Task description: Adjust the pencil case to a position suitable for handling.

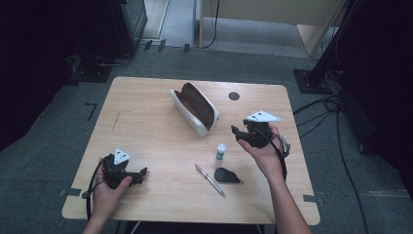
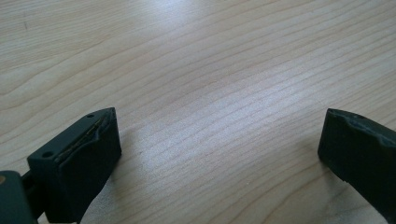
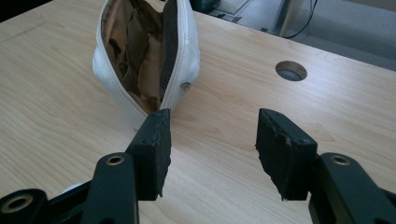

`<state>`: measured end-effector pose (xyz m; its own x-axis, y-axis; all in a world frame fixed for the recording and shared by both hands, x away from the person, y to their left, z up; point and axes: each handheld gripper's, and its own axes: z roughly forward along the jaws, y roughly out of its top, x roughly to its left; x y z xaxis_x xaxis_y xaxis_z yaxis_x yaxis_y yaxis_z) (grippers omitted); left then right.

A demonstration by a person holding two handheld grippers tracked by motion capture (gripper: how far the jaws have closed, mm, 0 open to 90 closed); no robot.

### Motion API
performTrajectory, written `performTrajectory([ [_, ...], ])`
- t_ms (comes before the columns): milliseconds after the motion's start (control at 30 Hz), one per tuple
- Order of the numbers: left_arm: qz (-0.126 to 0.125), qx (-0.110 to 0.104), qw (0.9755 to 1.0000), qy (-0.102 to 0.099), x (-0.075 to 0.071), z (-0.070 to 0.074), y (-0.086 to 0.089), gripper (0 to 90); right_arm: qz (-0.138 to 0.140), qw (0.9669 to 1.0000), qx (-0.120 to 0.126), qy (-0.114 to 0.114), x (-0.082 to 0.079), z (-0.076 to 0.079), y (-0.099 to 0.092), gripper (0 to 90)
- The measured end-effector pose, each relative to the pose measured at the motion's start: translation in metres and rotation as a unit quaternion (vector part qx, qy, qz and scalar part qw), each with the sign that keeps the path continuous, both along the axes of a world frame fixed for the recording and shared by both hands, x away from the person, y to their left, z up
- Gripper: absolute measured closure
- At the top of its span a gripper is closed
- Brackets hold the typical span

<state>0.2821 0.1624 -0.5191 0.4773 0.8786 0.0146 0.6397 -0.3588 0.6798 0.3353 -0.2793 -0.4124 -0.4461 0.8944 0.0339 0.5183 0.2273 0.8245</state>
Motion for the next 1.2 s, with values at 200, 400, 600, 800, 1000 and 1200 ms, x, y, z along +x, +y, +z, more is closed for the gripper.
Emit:
performTrajectory([
  [200, 0.000, -0.001, 1.0000, 0.000, 0.000, 0.000, 0.000, 0.0, 0.006, 1.0000, 0.002, -0.001, 0.013, -0.001, 0.007, 44.4],
  [400, 0.000, -0.001, 1.0000, 0.000, 0.000, 0.000, 0.000, 0.0, 0.014, 0.9999, 0.000, 0.007, 0.025, -0.003, 0.014, 43.0],
  [600, 0.000, -0.001, 1.0000, 0.000, 0.000, 0.000, 0.000, 0.0, 0.025, 0.9995, 0.008, 0.018, 0.041, -0.005, 0.022, 41.0],
  [800, 0.001, -0.001, 1.0000, 0.000, 0.000, 0.000, 0.000, 0.0, 0.039, 0.9986, 0.007, 0.035, 0.056, -0.009, 0.032, 38.6],
  [1000, 0.001, -0.001, 1.0000, 0.000, 0.000, 0.000, 0.000, 0.0, 0.048, 0.9976, -0.004, 0.050, 0.070, -0.017, 0.040, 38.6],
  [1200, 0.000, -0.001, 1.0000, 0.000, 0.000, 0.000, 0.000, 0.0, 0.049, 0.9966, 0.000, 0.066, 0.086, -0.029, 0.046, 37.5],
])
